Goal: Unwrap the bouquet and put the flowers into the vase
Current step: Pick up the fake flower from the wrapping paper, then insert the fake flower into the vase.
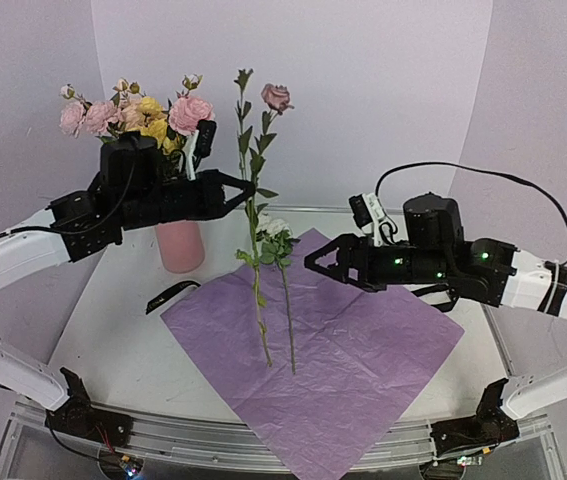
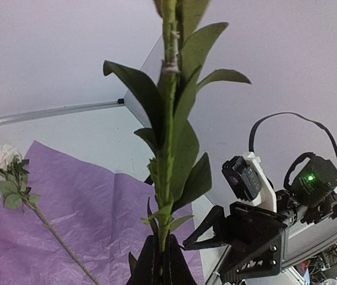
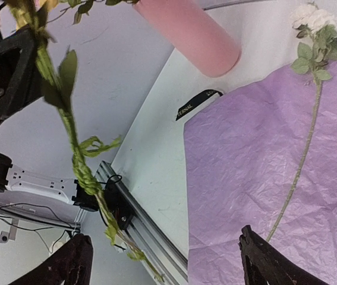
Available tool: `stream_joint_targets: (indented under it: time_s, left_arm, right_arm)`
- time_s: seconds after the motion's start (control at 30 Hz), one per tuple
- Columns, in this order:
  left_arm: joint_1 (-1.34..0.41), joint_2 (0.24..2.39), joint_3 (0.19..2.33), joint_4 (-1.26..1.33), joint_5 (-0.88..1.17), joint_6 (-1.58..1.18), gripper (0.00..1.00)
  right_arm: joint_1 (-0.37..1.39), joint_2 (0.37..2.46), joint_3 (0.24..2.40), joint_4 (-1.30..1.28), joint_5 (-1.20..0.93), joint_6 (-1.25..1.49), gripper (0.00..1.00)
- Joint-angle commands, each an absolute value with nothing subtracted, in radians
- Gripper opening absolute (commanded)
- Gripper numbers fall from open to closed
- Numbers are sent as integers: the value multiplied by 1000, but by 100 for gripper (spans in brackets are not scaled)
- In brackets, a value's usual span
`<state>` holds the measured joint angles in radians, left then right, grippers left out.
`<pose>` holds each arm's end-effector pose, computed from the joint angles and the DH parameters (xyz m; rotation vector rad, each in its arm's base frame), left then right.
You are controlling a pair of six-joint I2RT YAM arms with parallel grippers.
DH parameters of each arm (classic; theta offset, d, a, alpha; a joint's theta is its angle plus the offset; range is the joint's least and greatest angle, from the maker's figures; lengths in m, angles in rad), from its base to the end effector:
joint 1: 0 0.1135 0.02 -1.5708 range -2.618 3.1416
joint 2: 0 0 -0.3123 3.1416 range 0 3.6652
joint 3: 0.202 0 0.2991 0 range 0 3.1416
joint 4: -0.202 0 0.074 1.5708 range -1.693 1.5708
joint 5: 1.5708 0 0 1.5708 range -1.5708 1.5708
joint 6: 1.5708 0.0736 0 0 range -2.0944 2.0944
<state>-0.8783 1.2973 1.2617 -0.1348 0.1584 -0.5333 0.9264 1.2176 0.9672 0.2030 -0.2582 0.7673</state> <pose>0.2306 -0.2962 0.4389 0.4478 1.8355 -1.1442 0.1987 0.2957 0.3852 -0.3712 1.8057 1.4645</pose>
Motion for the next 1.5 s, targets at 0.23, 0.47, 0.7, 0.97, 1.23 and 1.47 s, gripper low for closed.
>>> stream_joint_targets:
  time_s: [0.23,0.47,0.7,0.97,1.23,1.47]
  left_arm:
    - [-884,1157,1288,-134,97,-233,0]
    - [-884,1153,1358,-137,144,-111,0]
    - [-884,1155,1488,-171,74,-56,0]
    - [-884,1149,1674,-310,-125,-22,0]
    - [-883,1143,1752,-349,-250,3,0]
    - [-884,1123,1781,-339,-362,51,0]
  right_arm:
    - [930,1069,926,101,32,742,87]
    - [931,1070,932,71,86,759,92]
    - [930,1086,949,46,138,770,98]
    - [931,1139,1010,42,181,732,98]
    - [930,1212,1097,41,227,710,98]
    - [930,1219,1097,41,241,702,98]
